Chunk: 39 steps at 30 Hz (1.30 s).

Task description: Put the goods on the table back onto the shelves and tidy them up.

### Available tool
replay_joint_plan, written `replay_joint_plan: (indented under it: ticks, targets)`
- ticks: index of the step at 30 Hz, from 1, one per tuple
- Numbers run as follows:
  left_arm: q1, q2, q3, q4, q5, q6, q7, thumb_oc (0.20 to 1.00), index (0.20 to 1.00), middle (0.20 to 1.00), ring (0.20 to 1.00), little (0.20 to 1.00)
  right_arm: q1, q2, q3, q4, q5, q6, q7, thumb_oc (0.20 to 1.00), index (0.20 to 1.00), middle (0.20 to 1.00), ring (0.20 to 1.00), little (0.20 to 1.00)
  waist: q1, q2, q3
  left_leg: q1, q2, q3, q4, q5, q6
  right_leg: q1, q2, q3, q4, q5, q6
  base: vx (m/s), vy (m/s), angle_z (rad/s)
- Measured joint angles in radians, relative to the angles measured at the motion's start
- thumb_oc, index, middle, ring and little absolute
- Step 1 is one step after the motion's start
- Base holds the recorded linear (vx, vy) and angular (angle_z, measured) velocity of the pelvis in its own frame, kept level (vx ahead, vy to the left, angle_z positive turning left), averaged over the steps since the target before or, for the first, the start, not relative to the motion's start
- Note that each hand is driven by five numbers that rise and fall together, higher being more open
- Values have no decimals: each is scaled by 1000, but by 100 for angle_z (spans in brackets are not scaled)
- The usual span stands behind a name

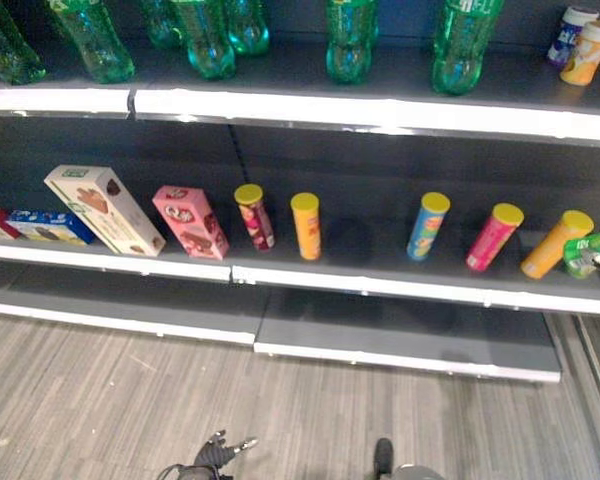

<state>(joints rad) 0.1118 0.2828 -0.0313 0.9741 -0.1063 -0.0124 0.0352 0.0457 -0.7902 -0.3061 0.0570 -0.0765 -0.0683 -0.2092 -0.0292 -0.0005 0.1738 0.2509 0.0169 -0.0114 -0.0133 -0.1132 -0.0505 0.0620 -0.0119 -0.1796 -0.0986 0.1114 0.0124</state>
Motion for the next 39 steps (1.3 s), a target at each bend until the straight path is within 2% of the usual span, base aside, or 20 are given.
replay_joint_plan:
  ticks: [5, 8, 9, 10, 12, 13, 16, 17, 18, 19, 21, 26, 30, 31, 32, 34, 35, 36, 37, 39]
  targets:
    - [11, -1, 1, 25, 0, 2, -1, 1000, 1000, 1000, 1000, 1000, -3, -2, -2, -3, 0, -1, 0, 200, 200, 200, 200, 200, 6, -6, 1, -57, 6, 3, 127, -24, -36, 0, 8, -3, -5, -28, -1, 23, -94, 7]
    - [2, -5, 7, 36, 0, 3, -1, 1000, 1000, 1000, 1000, 1000, 0, -6, -5, -4, 1, -2, 0, 200, 200, 200, 200, 200, 4, -21, 20, -269, 8, 10, 535, -37, -70, 0, 6, -3, -5, -40, -23, -43, -60, 8]
    - [-2, -5, -3, 42, 0, 4, -2, 1000, 1000, 1000, 1000, 1000, 0, -7, -10, -3, 1, -2, 0, 200, 200, 200, 200, 200, 7, -24, 27, -343, 28, 21, 654, -18, -81, 1, 14, -5, -5, -34, -54, -20, 10, -7]
    - [5, -5, -14, 42, 0, 11, -5, 1000, 1000, 1000, 1000, 1000, 6, -6, -12, -6, 1, -2, -3, 200, 200, 200, 200, 200, 3, -27, 27, -372, 50, 51, 653, -39, -69, -6, 16, -16, -6, -27, -66, 4, 41, -5]
    - [-4, -5, -24, 41, 0, 14, -6, 1000, 1000, 1000, 1000, 1000, 18, -7, -13, -7, 1, 1, -3, 200, 200, 200, 200, 200, -7, -38, 33, -366, 43, 80, 482, -46, -54, -28, 8, -24, -5, -29, -66, 13, 77, -5]
    - [-16, -5, -31, 42, 0, 14, -7, 1000, 1000, 1000, 1000, 1000, 16, -5, -8, -7, 1, 6, -3, 200, 200, 200, 200, 200, -12, -53, 43, -344, -8, 31, 234, -21, -20, -56, 2, -2, -4, -27, -62, 37, 140, -18]
    - [-33, -6, -44, 42, 0, 13, -7, 1000, 1000, 1000, 1000, 1000, 7, 1, 7, 4, 0, 6, -3, 200, 200, 200, 200, 200, -20, -70, 56, -274, -90, -69, 8, 14, 22, -71, 1, 42, -5, -18, -28, 92, 133, -31]
    - [-22, -11, -44, 43, 0, 14, -7, 1000, 1000, 1000, 1000, 1000, -20, 12, 23, 24, 0, 5, -3, 200, 200, 200, 200, 200, -10, -57, 54, -260, -104, -75, -9, 13, 34, -74, 13, 61, -4, -71, 40, 102, 104, -74]
    - [-17, -39, -41, 37, 0, 13, -5, 1000, 1000, 1000, 1000, 1000, -23, -15, 17, 30, 0, 4, -3, 200, 200, 200, 200, 200, 1, 31, 52, -261, -20, -88, -20, 1, 43, -106, 84, 24, 90, -93, -9, 214, 296, -63]
    - [-16, -16, -34, 22, 1, 14, -3, 1000, 1000, 1000, 1000, 1000, 1, 25, 6, 38, 0, 15, -2, 200, 200, 200, 200, 200, -10, 0, 59, -246, -28, -40, -15, 90, 34, -90, 48, 46, 182, -147, -68, 141, 242, -27]
    - [-5, -16, -41, 23, 1, 13, -8, 1000, 1000, 1000, 1000, 1000, 7, 28, 5, 31, -1, 19, 0, 200, 200, 200, 200, 200, -19, -18, 46, -225, -31, -26, -52, 102, 44, -72, 48, 64, 122, -119, -25, 114, 234, -24]
    - [-2, -16, -39, 23, 2, 14, -8, 1000, 1000, 1000, 1000, 1000, -1, 34, 6, 26, -1, 22, -1, 200, 200, 200, 200, 200, -24, -12, 36, -188, -42, -16, -84, 120, 68, -33, 53, 91, 8, -38, -6, 35, 177, -30]
    - [13, -11, -39, 23, 2, 15, -8, 1000, 1000, 1000, 1000, 1000, -19, 35, 84, 26, -3, 22, 1, 200, 200, 200, 200, 200, -18, 0, 36, -173, -59, 50, -83, 141, 100, -99, 40, 154, 122, -79, 17, -34, 107, -53]
    - [11, -2, -37, 22, 1, 15, -7, 1000, 1000, 1000, 1000, 1000, -18, 39, 107, 26, -3, 23, 3, 200, 200, 200, 200, 200, -21, 8, 42, -173, -54, 86, -83, 152, 116, -128, 18, 126, 193, -107, 30, 34, -9, -67]
    - [7, 2, -30, 21, 2, 15, -7, 1000, 1000, 1000, 1000, 1000, -19, 46, 110, 17, -4, 23, 9, 200, 200, 200, 200, 200, 1, 15, 48, -176, -44, 120, -83, 150, 138, -159, -43, 11, 256, -133, 38, 39, -38, -50]
    - [-4, 5, -30, 24, 2, 15, -4, 1000, 1000, 1000, 1000, 1000, -24, 41, 105, -7, -4, 24, 10, 200, 200, 200, 200, 200, 5, 34, 55, -182, -22, 122, -78, 151, 143, -145, -117, -8, 233, -128, 47, 43, -104, -25]
    - [-14, 19, -31, 23, 2, 14, -4, 1000, 1000, 1000, 1000, 1000, -39, 43, 106, -34, -4, 20, 10, 200, 200, 200, 200, 200, 14, 26, 54, -195, -12, 121, -78, 155, 141, -120, -212, -1, 168, -121, 63, 126, -294, -21]
    - [-18, 32, -31, 21, 1, 15, -2, 1000, 1000, 1000, 1000, 1000, -57, 42, 107, -52, -4, 20, 10, 200, 200, 200, 200, 200, 32, 17, 53, -197, -6, 133, -78, 153, 125, -89, -262, -7, 68, -78, 124, 172, -405, -28]
    - [-21, 41, -24, 23, 1, 14, -1, 1000, 1000, 1000, 1000, 1000, -74, 42, 109, -54, -5, 14, 11, 200, 200, 200, 200, 200, 36, 2, 54, -195, -1, 132, -76, 150, 114, -86, -284, 6, 33, -55, 161, 174, -381, -12]
    - [-14, 66, -1, 25, 1, 14, 1, 1000, 1000, 1000, 1000, 1000, -77, 41, 115, -54, -4, 16, 11, 200, 200, 200, 200, 200, 37, -47, 42, -188, 2, 133, -74, 137, 85, -85, -280, 35, -5, -23, 184, 167, -394, 1]
